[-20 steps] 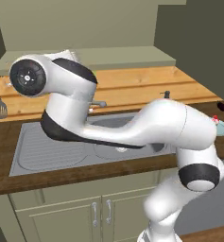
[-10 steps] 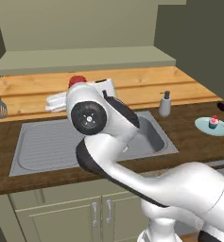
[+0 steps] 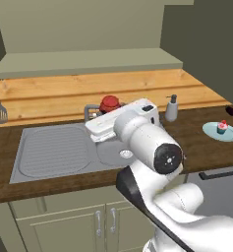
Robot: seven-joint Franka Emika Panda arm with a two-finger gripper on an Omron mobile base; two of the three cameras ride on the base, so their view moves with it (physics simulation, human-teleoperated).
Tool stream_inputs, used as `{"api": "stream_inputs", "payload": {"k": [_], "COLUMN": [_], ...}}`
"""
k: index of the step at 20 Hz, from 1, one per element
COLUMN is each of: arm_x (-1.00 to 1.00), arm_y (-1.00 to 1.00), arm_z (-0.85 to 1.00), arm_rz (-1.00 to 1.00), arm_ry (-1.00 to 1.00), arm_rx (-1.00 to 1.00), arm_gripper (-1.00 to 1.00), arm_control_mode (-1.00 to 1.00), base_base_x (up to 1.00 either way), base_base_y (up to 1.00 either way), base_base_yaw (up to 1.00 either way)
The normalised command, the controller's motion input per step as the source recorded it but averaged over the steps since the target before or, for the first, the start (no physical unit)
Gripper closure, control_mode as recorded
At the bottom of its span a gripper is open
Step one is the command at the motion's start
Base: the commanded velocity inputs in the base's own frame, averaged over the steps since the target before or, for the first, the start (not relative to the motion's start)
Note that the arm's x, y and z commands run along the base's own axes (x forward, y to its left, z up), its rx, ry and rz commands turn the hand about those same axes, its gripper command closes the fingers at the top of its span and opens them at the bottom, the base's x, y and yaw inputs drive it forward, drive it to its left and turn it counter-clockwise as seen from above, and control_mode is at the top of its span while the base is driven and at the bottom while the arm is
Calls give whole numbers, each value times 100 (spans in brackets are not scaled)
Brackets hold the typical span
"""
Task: From the different types of pastries on the counter, select a croissant and place it on the cutting board. Then retrieve a jar of jam from the cabinet and place it alongside the croissant on the cutting board.
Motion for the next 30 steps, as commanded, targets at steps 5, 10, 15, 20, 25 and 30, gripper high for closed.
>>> {"api": "stream_inputs", "payload": {"k": [5, 10, 15, 20, 25, 30], "arm_x": [-36, -29, -54, -24, 0, -2], "arm_y": [-27, -25, -43, -17, 0, 0], "arm_z": [-12, -19, -37, -15, -5, -4], "arm_rz": [11, 5, 3, 0, 0, 0], "arm_ry": [-4, 0, -2, -3, 0, 0], "arm_rx": [1, 0, 0, 1, 1, 1], "arm_gripper": [100, 100, 100, 100, 100, 100], "arm_control_mode": [-100, -100, -100, -100, -100, 100], "base_base_x": [0, 0, 0, 0, 0, -5], "base_base_y": [0, 0, 0, 0, 0, 0], "base_base_yaw": [0, 0, 0, 0, 0, 0]}}
